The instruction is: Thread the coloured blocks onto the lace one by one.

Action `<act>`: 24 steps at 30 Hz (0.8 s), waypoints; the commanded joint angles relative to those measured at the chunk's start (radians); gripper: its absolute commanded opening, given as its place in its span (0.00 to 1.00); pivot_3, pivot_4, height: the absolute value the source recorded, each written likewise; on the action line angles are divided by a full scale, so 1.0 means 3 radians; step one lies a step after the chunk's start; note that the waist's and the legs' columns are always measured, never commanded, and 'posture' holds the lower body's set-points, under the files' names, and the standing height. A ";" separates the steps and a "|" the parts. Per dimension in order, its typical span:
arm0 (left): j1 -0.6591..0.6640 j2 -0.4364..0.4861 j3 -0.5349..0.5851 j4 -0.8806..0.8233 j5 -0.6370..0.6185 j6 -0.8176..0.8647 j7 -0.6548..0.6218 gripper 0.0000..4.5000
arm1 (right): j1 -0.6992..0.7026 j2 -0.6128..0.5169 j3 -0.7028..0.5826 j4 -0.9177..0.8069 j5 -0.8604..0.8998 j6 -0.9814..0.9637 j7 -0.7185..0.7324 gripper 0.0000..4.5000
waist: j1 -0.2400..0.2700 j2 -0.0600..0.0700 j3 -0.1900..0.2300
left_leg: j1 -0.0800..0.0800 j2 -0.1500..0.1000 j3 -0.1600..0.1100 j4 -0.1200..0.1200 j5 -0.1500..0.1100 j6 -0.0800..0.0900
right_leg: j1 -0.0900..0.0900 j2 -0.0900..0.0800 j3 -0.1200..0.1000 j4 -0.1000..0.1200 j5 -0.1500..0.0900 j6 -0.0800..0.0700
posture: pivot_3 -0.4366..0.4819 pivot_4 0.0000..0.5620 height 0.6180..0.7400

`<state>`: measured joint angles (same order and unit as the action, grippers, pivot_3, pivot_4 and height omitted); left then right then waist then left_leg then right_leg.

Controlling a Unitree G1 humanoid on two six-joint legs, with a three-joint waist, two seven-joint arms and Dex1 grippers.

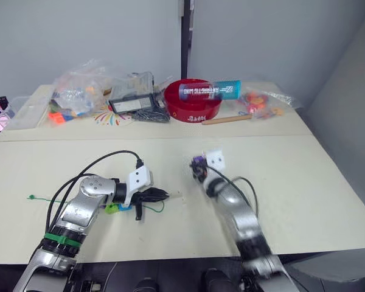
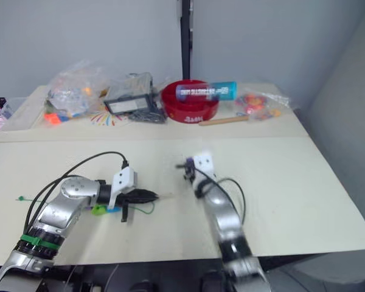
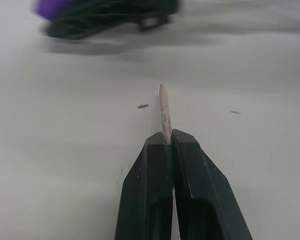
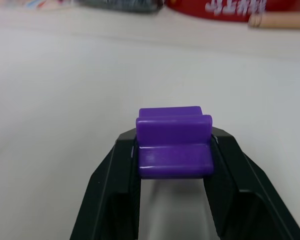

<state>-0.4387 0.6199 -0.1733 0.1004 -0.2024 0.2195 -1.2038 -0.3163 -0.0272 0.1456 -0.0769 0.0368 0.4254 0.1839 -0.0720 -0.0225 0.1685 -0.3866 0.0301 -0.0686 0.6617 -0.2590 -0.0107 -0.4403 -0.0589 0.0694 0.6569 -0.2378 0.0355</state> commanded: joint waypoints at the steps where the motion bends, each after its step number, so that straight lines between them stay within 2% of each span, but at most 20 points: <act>1: -0.0037 -0.0004 0.0047 -0.0034 -0.0058 -0.0069 -0.0019 0.00 | 0.0254 -0.0131 0.0138 -0.0983 0.0059 0.0371 0.0110 0.26 | 0.0006 0.0000 0.0000 | 0.0004 0.0001 0.0000 0.0000 0.0000 0.0000 | 0.0000 0.0001 0.0000 -0.0001 0.0000 0.0000 | 0.48 0.27 0.92; 4: -0.0042 -0.0004 0.0048 -0.0018 -0.0060 -0.0085 -0.0039 0.00 | 0.0567 -0.0290 0.0213 -0.1434 0.0025 0.0609 0.0122 0.26 | 0.0018 -0.0001 0.0000 | 0.0018 0.0004 -0.0003 0.0000 0.0000 0.0000 | 0.0010 0.0007 -0.0002 -0.0005 -0.0003 -0.0003 | 0.48 0.27 0.92; 8: -0.0047 -0.0012 0.0045 -0.0035 -0.0062 -0.0082 -0.0046 0.00 | 0.0953 -0.0413 0.0311 -0.1665 0.0004 0.0723 0.0110 0.26 | 0.0018 -0.0001 0.0000 | 0.0017 0.0004 -0.0001 0.0000 0.0009 -0.0012 | 0.0012 0.0009 0.0000 -0.0012 -0.0006 -0.0004 | 0.48 0.27 0.92; 13: -0.0053 -0.0004 0.0047 -0.0054 -0.0062 -0.0083 -0.0059 0.00 | 0.1195 -0.0347 0.0375 -0.1538 -0.0034 0.0689 -0.0014 0.26 | 0.0014 -0.0001 0.0000 | 0.0018 0.0006 -0.0001 0.0000 0.0010 -0.0012 | 0.0011 0.0010 0.0000 -0.0011 -0.0006 -0.0004 | 0.48 0.27 0.92; 20: -0.0065 0.0008 0.0050 -0.0052 -0.0056 -0.0083 -0.0078 0.00 | 0.1247 -0.0174 0.0306 -0.1306 0.0061 0.0722 -0.0040 0.26 | 0.0016 -0.0004 -0.0002 | 0.0019 0.0006 -0.0001 0.0000 0.0010 -0.0012 | 0.0013 0.0009 0.0000 -0.0011 -0.0005 -0.0005 | 0.48 0.27 0.92; 22: -0.0072 0.0009 0.0050 -0.0044 -0.0053 -0.0084 -0.0083 0.00 | 0.1255 -0.0168 0.0338 -0.1304 0.0077 0.0744 -0.0022 0.50 | 0.0017 -0.0005 -0.0002 | 0.0021 0.0006 -0.0001 0.0000 0.0010 -0.0012 | 0.0015 0.0010 0.0000 -0.0011 -0.0006 -0.0004 | 0.48 0.27 0.92; 24: -0.0075 0.0012 0.0053 -0.0037 -0.0052 -0.0086 -0.0089 0.00 | 0.1258 -0.0175 0.0364 -0.1320 0.0099 0.0761 0.0006 0.64 | 0.0017 -0.0006 -0.0003 | 0.0023 0.0007 -0.0001 0.0000 0.0010 -0.0012 | 0.0017 0.0010 0.0000 -0.0012 -0.0006 -0.0004 | 0.48 0.27 0.92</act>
<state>-0.4415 0.6167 -0.1737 0.1068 -0.2025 0.2150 -1.2269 0.0499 -0.0829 0.2468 -0.4881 0.0545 0.6346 0.1769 -0.0670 -0.0242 0.1678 -0.3792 0.0321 -0.0689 0.6618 -0.2561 -0.0143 -0.4349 -0.0560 0.0695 0.6533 -0.2395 0.0342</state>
